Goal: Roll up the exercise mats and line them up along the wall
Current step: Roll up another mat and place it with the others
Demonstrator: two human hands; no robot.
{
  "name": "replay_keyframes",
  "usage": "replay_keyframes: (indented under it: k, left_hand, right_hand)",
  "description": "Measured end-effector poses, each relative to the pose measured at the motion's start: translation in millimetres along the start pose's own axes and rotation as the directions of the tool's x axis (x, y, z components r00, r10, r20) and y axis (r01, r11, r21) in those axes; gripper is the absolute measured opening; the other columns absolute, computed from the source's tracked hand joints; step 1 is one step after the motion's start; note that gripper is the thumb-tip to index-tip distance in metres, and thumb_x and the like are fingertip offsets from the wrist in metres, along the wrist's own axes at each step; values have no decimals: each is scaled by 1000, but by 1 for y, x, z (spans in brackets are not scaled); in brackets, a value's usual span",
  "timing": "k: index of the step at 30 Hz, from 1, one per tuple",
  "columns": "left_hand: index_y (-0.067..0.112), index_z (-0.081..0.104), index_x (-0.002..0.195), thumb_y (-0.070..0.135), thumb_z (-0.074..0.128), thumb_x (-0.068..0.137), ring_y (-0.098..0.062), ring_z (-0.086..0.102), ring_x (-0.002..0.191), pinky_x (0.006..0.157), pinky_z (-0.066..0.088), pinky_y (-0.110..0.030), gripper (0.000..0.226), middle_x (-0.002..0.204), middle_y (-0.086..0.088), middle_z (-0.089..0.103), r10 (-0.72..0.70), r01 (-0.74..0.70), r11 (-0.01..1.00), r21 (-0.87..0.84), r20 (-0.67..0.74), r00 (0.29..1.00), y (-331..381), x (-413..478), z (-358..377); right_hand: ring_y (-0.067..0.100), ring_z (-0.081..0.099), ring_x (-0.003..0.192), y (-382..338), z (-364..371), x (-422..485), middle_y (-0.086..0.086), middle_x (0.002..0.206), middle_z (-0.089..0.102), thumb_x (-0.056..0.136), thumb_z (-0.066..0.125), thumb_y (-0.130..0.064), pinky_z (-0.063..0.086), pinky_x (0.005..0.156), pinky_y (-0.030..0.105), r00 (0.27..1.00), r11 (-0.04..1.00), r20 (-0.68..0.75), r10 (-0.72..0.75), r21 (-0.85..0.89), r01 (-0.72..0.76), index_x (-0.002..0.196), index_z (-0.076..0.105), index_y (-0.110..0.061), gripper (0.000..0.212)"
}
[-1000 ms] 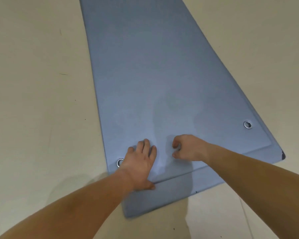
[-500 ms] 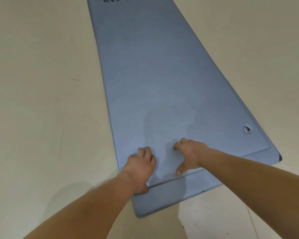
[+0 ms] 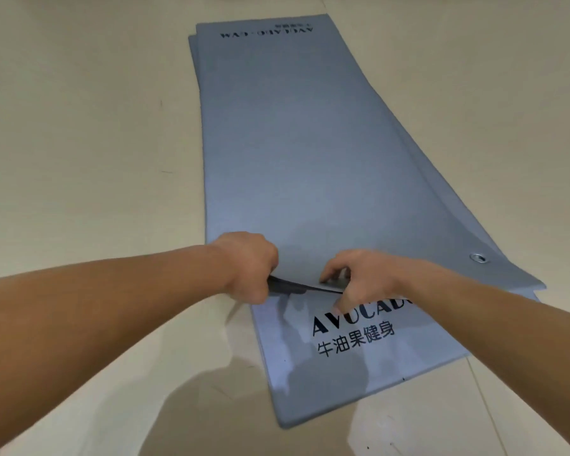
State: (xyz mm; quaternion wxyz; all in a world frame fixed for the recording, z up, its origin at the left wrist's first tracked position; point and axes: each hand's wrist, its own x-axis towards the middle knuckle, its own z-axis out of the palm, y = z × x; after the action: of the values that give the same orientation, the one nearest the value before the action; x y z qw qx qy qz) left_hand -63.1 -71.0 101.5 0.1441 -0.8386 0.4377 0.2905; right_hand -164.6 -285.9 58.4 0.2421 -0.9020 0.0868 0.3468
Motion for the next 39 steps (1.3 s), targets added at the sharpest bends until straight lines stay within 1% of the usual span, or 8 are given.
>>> replay_keyframes:
  k: [6, 11, 15, 19, 24, 28, 32, 39]
  left_hand:
    - [19, 47, 66, 16, 57, 78, -24, 53, 72, 60, 41, -27, 16, 70, 4, 49, -62, 72, 992, -106, 100, 993, -32, -43, 32]
    - [18, 65, 74, 3, 56, 76, -12, 59, 65, 55, 43, -20, 17, 64, 8, 58, 41, 89, 947, -307, 392, 919, -36, -59, 13]
    - [34, 78, 81, 5, 66, 80, -29, 77, 98, 78, 58, -29, 31, 84, 9, 76, 201, 113, 859, -500, 531, 823, -53, -62, 23]
    - [33, 74, 103, 37, 66, 101, -10, 75, 94, 92, 59, -33, 10, 98, 12, 77, 165, 53, 814, -578, 319, 933, -67, -52, 32]
    - [30, 62, 100, 40, 57, 105, -15, 63, 94, 85, 49, -34, 12, 99, 9, 65, 8, -5, 920, -391, 6, 1000, -97, -10, 28]
    - [26, 59, 115, 37, 54, 107, -19, 58, 101, 88, 45, -34, 15, 111, 5, 64, -82, 51, 922, -385, -64, 995, -116, 14, 20]
    - [21, 55, 135, 38, 51, 108, -27, 58, 114, 95, 47, -37, 32, 129, -4, 64, -190, 133, 918, -373, -121, 974, -130, 24, 25]
    - [23, 33, 158, 65, 62, 90, -30, 37, 147, 119, 36, -49, 85, 160, -8, 37, -76, 58, 996, -63, -351, 933, -95, -3, 33]
  right_hand:
    - [7, 67, 105, -25, -15, -16, -19, 101, 72, 88, 82, -46, 50, 99, 26, 990, 1000, 141, -26, 0, 26, 117, 78, -36, 31]
    - [23, 74, 93, -33, -10, -16, 9, 105, 80, 103, 69, -36, 60, 100, 44, 905, 985, 420, -72, 173, -2, 106, 81, -19, 22]
    - [23, 75, 107, -38, -13, -7, 0, 111, 81, 105, 62, -45, 55, 107, 44, 859, 983, 508, -70, 183, -28, 103, 80, -24, 28]
    - [18, 70, 104, -51, -29, 6, -14, 101, 75, 103, 57, -57, 49, 101, 36, 943, 998, 331, -25, -53, 45, 106, 77, -26, 36]
    - [21, 57, 106, -102, -59, 2, -6, 116, 58, 94, 71, -58, 42, 81, 37, 982, 900, -190, 9, -425, -90, 121, 58, -27, 42]
    - [41, 34, 144, -141, -30, -9, 18, 154, 35, 73, 84, -68, 39, 105, 55, 976, 655, -219, 2, -737, -166, 158, 27, -25, 111]
    - [55, -22, 154, -118, 19, 5, 33, 165, -27, 65, 91, -67, 7, 120, 78, 979, 662, -201, 45, -728, -180, 157, -37, -24, 163]
    - [43, 21, 152, -78, -7, 40, 26, 163, 19, 50, 87, -82, 26, 119, 66, 986, 735, -156, -57, -675, -64, 160, -24, -40, 162]
